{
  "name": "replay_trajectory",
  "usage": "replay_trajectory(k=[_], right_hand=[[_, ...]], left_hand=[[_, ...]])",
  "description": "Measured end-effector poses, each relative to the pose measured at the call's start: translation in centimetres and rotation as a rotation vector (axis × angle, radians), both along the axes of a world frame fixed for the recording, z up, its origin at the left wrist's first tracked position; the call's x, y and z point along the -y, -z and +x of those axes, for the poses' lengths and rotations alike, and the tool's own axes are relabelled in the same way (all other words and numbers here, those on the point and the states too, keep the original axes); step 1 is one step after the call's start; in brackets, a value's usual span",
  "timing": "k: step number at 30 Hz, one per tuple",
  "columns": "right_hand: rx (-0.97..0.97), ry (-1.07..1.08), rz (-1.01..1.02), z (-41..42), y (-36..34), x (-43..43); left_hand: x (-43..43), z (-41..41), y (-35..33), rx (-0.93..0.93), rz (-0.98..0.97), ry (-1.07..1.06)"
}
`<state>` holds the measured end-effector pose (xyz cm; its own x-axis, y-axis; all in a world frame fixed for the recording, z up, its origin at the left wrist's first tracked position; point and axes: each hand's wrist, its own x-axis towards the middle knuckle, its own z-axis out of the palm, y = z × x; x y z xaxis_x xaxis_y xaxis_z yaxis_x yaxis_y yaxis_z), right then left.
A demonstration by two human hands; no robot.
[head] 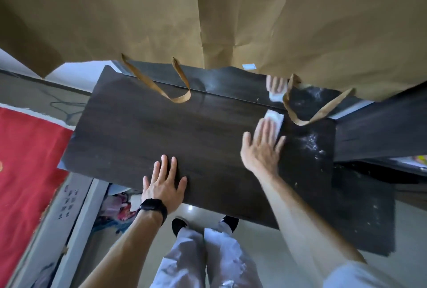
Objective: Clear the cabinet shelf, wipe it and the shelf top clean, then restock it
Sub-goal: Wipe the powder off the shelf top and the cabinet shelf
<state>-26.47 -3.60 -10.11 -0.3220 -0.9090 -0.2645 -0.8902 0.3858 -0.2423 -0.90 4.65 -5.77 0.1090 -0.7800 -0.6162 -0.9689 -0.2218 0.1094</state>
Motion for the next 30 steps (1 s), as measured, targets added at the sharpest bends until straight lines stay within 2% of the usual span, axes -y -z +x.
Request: replay_trajectory(k=[3, 6, 8, 12, 14, 16, 20, 22, 23, 25, 27, 30], right_hand=[[0.046, -0.435, -0.063, 8.2, 0.6, -3.5], [0.052, -0.607, -0.05, 8.7, 0.6, -6.2], [0.019, -0.465, -0.049, 4.9, 0.7, -6.8], [-0.059, 0.15, 0.073, -4.8, 0.4, -7.2], [-0.051, 0.312, 0.08, -5.3, 0.1, -7.5], [-0.055, 0.273, 0.025, -1.2, 0.2, -7.9], [0.007, -0.256, -0.024, 11.1, 0.4, -12.1], [0.02, -0.38, -0.018, 12.4, 0.3, -13.6], [0.012, -0.376, -0.015, 11.3, 0.4, -14.1], [-0.05, -0.218, 0.029, 7.2, 0.7, -15.3], [-0.108, 0.08, 0.089, 1.7, 0.6, -16.8], [-0.093, 0.38, 0.136, -1.4, 0.2, -18.1]], left_hand=[[0.0, 0.5, 0.3, 0.001, -0.01, 0.016], [0.2, 0.8, 0.4, 0.0, 0.002, 0.031], [0.2, 1.0, 0.3, -0.008, 0.011, 0.056], [0.3, 1.4, 0.2, -0.015, 0.011, 0.114], [0.1, 1.7, 0.4, -0.02, -0.014, 0.142], [0.0, 2.1, 0.7, -0.03, -0.038, 0.163], [-0.3, 2.8, 0.8, -0.057, -0.06, 0.189], [-1.1, 3.6, 0.8, -0.064, -0.103, 0.244], [-1.8, 4.0, 0.9, -0.07, -0.139, 0.298], [-3.2, 4.8, 1.0, -0.108, -0.192, 0.425], [-4.4, 5.1, 1.5, -0.119, -0.201, 0.535], [-5.2, 5.2, 2.1, -0.117, -0.158, 0.557]])
